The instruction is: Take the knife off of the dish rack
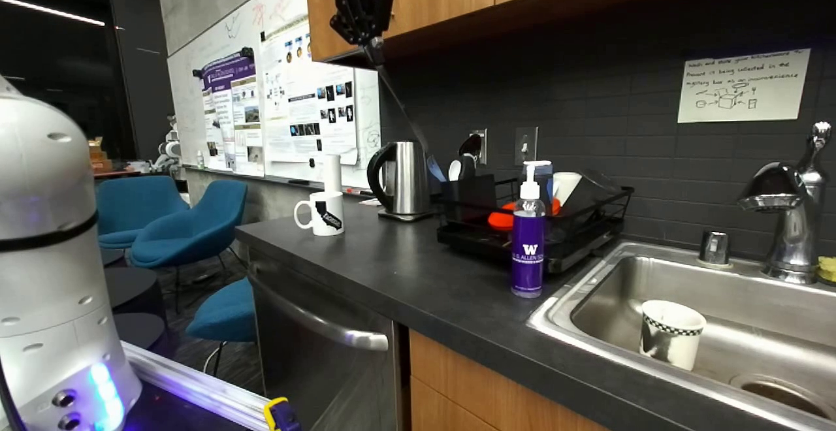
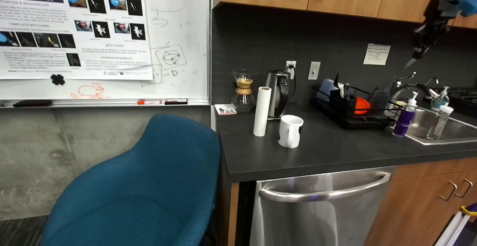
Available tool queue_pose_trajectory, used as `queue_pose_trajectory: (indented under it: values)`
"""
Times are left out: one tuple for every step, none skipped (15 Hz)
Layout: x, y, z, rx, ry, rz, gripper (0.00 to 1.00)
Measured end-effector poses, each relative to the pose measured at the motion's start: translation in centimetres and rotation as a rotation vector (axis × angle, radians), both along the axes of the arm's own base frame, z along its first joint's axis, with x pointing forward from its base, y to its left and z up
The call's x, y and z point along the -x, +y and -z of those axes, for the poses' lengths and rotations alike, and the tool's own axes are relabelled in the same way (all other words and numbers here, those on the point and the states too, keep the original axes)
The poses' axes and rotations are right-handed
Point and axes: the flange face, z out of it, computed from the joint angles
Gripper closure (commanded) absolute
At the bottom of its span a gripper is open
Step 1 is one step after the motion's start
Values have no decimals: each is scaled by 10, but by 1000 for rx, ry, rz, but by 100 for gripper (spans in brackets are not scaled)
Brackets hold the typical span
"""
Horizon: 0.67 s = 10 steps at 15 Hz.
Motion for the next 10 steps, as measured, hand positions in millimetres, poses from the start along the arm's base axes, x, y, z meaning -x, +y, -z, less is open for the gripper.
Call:
queue_pose_trajectory:
  values:
    - [8,8,6,-14,7,-10,99]
    - [13,18,14,-28,14,-24,99]
    - [17,28,22,-38,19,-43,99]
    - [18,40,31,-50,26,-67,99]
    - [18,54,40,-61,33,-93,99]
    - [16,68,49,-74,40,-117,99]
    - [14,82,57,-86,48,-140,99]
    - [12,95,64,-96,54,-159,99]
    - [8,107,71,-103,57,-176,99]
    - [5,118,77,-106,56,-191,99]
